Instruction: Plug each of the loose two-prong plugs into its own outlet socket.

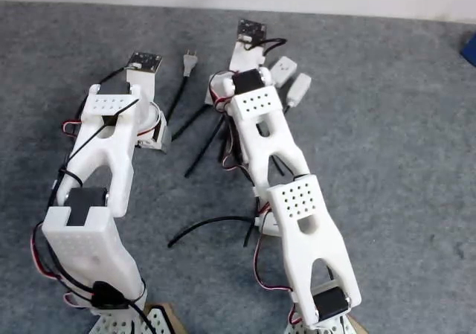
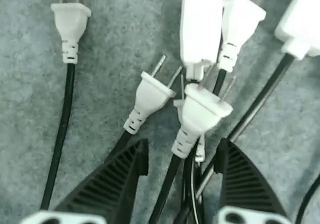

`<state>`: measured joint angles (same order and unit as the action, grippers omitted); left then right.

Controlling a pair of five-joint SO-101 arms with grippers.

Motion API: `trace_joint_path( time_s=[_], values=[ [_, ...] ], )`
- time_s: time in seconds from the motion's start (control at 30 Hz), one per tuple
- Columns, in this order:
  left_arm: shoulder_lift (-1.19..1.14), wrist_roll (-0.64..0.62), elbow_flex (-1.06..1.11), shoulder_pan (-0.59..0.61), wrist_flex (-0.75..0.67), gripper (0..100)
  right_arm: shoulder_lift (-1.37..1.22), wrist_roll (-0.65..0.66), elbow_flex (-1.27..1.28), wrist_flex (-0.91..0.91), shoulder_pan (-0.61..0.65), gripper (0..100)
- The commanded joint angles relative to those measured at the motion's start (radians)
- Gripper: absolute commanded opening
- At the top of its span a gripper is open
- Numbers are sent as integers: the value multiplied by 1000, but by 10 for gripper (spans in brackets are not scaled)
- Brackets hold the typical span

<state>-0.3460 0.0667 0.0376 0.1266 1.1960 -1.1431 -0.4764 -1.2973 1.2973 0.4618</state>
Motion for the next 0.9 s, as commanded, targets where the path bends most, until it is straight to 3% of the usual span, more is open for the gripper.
trace_joint_path(
  time_s=[0.0,0.33,0.53,0.87],
  values=[
    [4,-5,-27,-16,-12,224,19,11,-2,-28,12,217],
    [4,-5,-25,-15,-12,224,19,11,-2,-28,10,213],
    [4,-5,-24,-15,-12,224,19,17,-2,-28,12,57],
    [4,-5,-22,-13,-12,224,-68,17,-13,-64,12,49]
  ],
)
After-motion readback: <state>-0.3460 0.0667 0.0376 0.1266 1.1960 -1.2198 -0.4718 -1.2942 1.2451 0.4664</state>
